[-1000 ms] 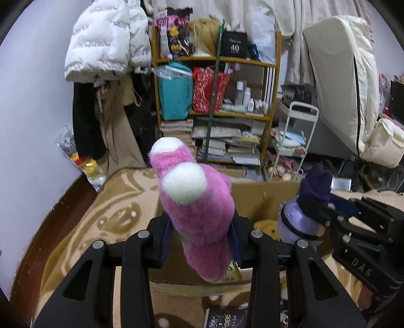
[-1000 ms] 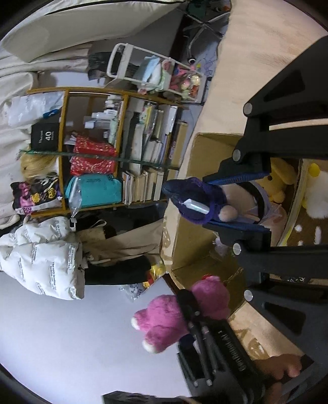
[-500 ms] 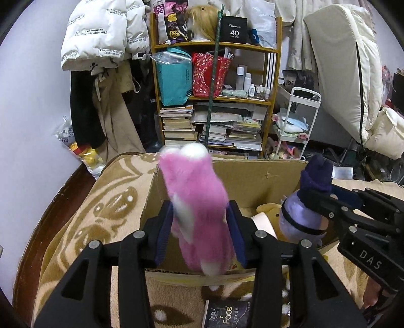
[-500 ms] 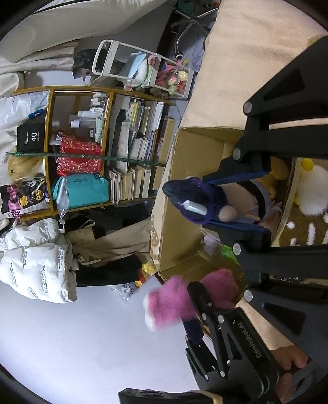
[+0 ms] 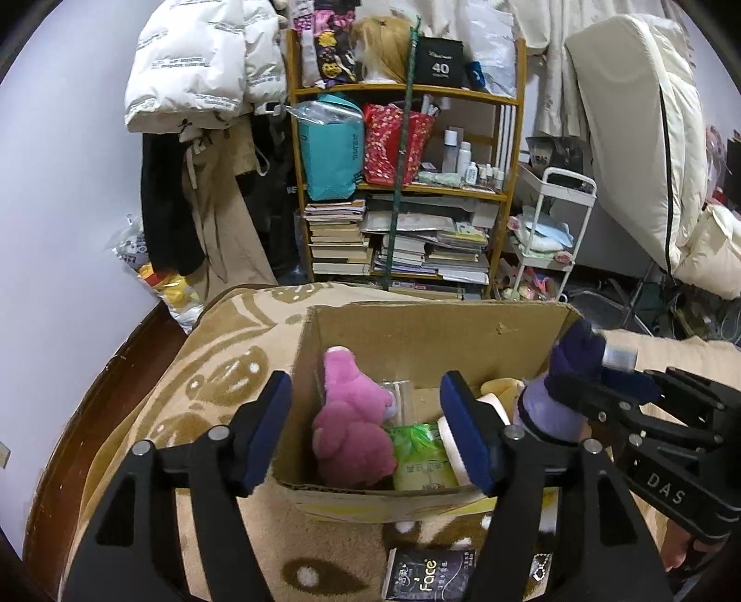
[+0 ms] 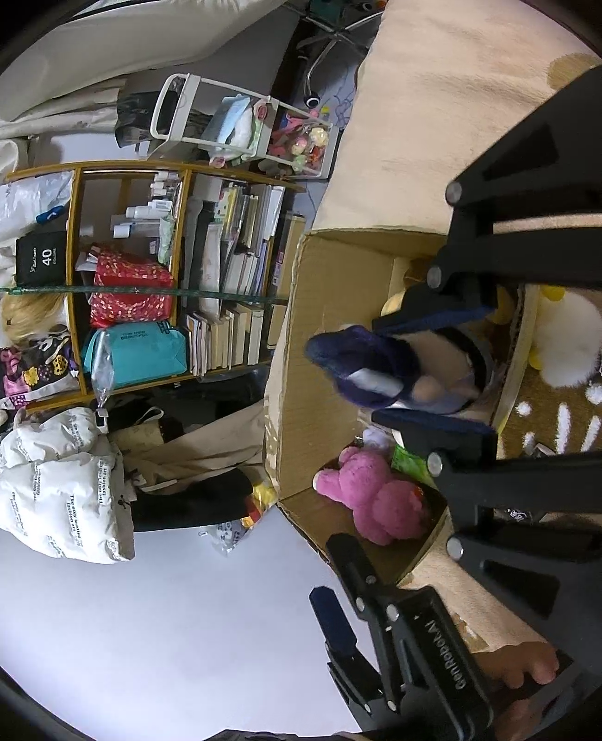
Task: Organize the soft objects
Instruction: 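Open both tools to release the toys and withdraw from the box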
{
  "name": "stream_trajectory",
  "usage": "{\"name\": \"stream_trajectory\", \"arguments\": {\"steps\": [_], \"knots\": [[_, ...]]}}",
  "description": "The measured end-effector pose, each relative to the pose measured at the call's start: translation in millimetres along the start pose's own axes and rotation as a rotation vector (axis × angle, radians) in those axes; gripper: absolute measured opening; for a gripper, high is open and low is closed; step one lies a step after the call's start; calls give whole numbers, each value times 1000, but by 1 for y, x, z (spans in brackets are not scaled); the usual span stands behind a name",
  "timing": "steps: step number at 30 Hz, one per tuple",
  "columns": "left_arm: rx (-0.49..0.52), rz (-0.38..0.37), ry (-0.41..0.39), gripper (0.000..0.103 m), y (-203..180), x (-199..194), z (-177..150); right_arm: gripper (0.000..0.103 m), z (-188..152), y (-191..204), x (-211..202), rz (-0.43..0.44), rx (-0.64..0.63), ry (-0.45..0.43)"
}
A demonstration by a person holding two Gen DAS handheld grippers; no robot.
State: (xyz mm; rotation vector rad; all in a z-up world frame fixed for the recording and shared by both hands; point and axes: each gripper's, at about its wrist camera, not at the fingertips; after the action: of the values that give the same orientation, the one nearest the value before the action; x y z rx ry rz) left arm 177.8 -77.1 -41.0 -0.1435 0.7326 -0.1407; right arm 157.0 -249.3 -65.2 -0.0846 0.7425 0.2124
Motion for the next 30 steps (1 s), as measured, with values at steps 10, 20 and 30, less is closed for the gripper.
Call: {"name": "stream_trajectory", "arguments": {"steps": [10,20,30], "knots": [[-25,33,-15,84,14,-24,-3,73,-2,7,-34,3,-2,-51],[-9,54,-14,93,14,-56,-21,95,-8,12,-68,14,13,-44],[-24,59,4,94,18,-86,-43,103,-22,16,-97,-15,7,-34]]}}
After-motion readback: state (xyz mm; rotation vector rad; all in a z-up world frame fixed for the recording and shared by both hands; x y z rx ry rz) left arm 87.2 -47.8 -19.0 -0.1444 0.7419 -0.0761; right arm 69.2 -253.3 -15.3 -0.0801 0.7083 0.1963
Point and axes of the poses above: each gripper's, at about its wrist camera, not at the fingertips, and x roughly the way its jaws point, y to its left, z to its top, and after that the axes turned 13 degrees about -x, right-handed
